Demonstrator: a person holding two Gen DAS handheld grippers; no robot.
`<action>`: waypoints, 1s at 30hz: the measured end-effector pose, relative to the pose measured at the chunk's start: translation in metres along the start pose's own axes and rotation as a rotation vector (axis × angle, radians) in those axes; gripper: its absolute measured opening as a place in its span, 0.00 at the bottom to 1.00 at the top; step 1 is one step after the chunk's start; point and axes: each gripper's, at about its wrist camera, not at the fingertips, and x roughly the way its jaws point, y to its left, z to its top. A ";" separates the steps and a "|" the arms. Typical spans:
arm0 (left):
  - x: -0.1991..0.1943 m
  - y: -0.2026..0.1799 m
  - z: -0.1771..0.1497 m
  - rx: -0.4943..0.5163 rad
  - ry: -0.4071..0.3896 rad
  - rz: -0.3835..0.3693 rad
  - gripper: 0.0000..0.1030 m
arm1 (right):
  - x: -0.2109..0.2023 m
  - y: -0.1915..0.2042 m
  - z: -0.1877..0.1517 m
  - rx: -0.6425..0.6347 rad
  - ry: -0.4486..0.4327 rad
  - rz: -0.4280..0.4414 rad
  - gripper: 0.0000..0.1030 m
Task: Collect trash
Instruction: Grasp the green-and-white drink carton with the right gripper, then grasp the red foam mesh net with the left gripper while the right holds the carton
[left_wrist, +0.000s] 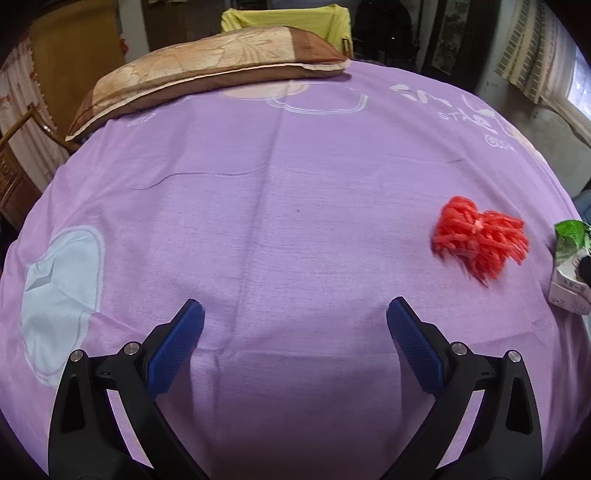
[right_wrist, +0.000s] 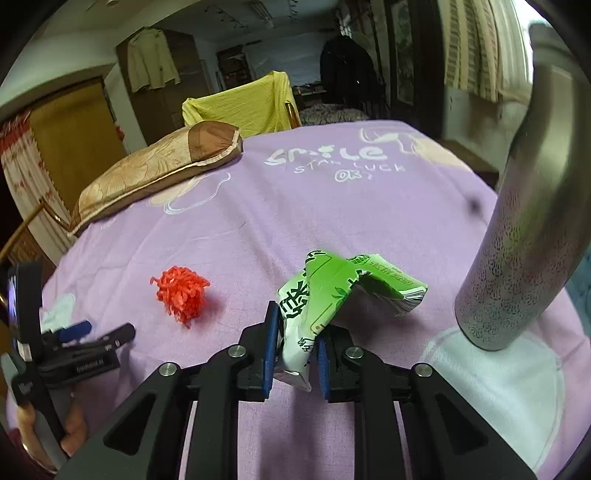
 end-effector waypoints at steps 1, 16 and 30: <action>-0.001 -0.003 0.000 0.009 -0.003 -0.014 0.94 | 0.001 -0.005 0.001 0.025 0.010 0.009 0.23; -0.003 -0.064 0.015 0.093 -0.001 -0.124 0.94 | 0.034 -0.017 -0.011 0.115 0.127 0.013 0.68; 0.018 -0.072 0.055 -0.043 -0.025 -0.171 0.94 | 0.034 -0.021 -0.011 0.156 0.132 0.047 0.72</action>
